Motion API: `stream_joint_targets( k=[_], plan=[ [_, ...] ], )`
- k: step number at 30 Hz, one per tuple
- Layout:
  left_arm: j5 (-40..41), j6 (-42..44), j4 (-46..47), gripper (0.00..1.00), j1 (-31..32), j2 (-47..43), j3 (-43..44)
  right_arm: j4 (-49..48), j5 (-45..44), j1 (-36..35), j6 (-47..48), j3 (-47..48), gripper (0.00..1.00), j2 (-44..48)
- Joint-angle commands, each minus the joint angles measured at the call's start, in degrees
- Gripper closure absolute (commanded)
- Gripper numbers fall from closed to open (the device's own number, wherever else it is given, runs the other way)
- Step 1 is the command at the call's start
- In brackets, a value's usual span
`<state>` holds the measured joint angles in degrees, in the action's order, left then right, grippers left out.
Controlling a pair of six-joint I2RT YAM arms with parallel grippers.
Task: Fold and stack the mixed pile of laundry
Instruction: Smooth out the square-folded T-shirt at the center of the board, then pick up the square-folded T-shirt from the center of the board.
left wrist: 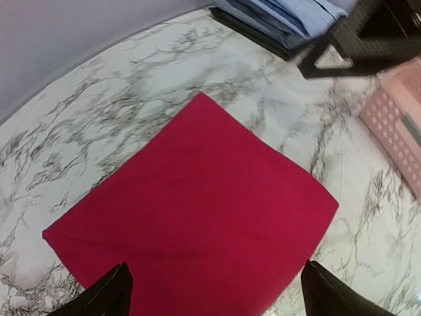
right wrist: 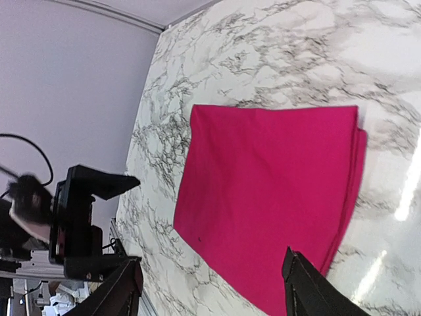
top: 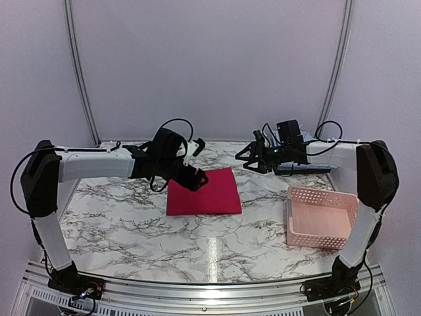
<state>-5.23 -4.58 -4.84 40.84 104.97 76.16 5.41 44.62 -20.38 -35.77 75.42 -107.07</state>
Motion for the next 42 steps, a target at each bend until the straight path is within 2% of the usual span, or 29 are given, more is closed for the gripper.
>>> stream_joint_targets(
  k=[1, 12, 19, 22, 24, 30, 37, 42],
  plan=[
    [10.2, 18.4, -6.7, 0.11, 8.4, 2.6, 2.7, 6.4, -3.9, 1.9, 1.5, -7.1, 0.31, 4.1],
    [12.2, 31.5, -6.7, 0.38, 19.4, 17.1, 13.7, 5.9, -5.2, 2.4, -0.1, -16.3, 0.31, 10.0],
    [14.1, 33.9, -6.8, 0.48, 21.2, 25.8, 20.7, 3.6, -5.3, 2.6, -3.6, -16.9, 0.31, 9.5],
    [16.3, 34.1, -6.5, 0.56, 20.9, 28.8, 23.2, 3.6, -5.6, 2.7, -4.6, -16.7, 0.31, 9.3],
    [17.2, 33.0, -6.4, 0.64, 20.3, 30.4, 25.2, 4.4, -6.3, 2.7, -4.6, -16.7, 0.3, 9.3],
    [14.8, 29.2, -6.1, 1.0, 18.6, 29.2, 26.4, 2.3, -5.7, 2.4, -7.8, -19.5, 0.27, 9.0],
    [8.0, 22.3, -1.0, 1.0, 17.2, 20.9, 19.1, -7.3, -4.2, -1.2, -16.7, -21.3, 0.12, 5.8],
    [5.9, 20.3, 2.5, 1.0, 16.8, 17.2, 15.2, -13.4, -4.7, -3.6, -23.8, -21.3, 0.13, 2.0]
  ],
)
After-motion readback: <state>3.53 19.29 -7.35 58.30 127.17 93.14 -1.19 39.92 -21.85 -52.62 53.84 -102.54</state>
